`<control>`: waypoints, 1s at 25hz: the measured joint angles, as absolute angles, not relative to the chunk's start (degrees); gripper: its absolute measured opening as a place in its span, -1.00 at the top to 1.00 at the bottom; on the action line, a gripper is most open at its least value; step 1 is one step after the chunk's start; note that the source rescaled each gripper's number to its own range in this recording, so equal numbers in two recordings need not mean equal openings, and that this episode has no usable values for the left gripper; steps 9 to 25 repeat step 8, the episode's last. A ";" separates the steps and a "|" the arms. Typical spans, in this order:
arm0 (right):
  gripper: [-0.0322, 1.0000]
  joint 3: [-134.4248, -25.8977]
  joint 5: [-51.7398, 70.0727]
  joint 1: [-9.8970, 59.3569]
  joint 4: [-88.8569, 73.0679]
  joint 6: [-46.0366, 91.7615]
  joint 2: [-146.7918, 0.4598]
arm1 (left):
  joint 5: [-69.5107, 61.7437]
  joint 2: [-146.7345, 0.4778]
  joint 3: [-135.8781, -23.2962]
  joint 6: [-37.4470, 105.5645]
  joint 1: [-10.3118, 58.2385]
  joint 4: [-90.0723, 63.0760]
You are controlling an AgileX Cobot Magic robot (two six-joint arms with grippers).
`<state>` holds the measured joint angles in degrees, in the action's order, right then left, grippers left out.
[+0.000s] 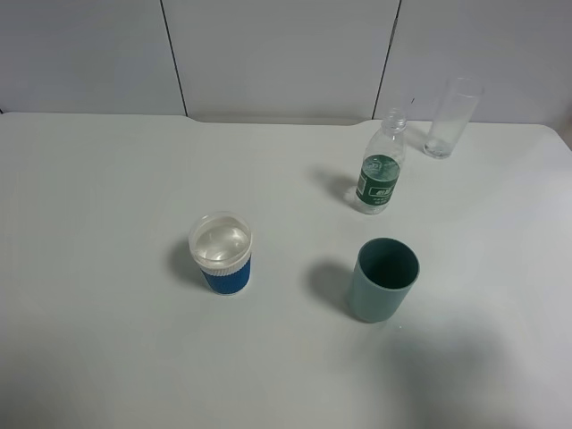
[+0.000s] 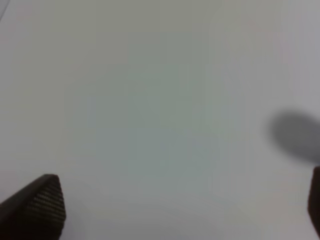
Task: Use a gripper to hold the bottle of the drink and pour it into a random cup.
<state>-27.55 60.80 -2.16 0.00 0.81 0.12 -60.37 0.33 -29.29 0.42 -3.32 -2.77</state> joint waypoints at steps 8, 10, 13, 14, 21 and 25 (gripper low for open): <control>-0.90 -27.55 60.80 -2.16 0.00 0.81 0.12 | -60.37 0.33 -29.29 0.42 -3.32 -2.77; -0.90 -27.55 60.80 -2.16 0.00 0.81 0.12 | -60.37 0.33 -29.29 0.42 -3.32 -2.77; -0.90 -27.55 60.80 -2.16 0.00 0.81 0.12 | -60.37 0.33 -29.29 0.42 -3.32 -2.77; -0.90 -27.55 60.80 -2.16 0.00 0.81 0.12 | -60.37 0.33 -29.29 0.42 -3.32 -2.77; -0.90 -27.55 60.80 -2.16 0.00 0.81 0.12 | -60.37 0.33 -29.29 0.42 -3.32 -2.77; -0.90 -27.55 60.80 -2.16 0.00 0.81 0.12 | -60.37 0.33 -29.29 0.42 -3.32 -2.77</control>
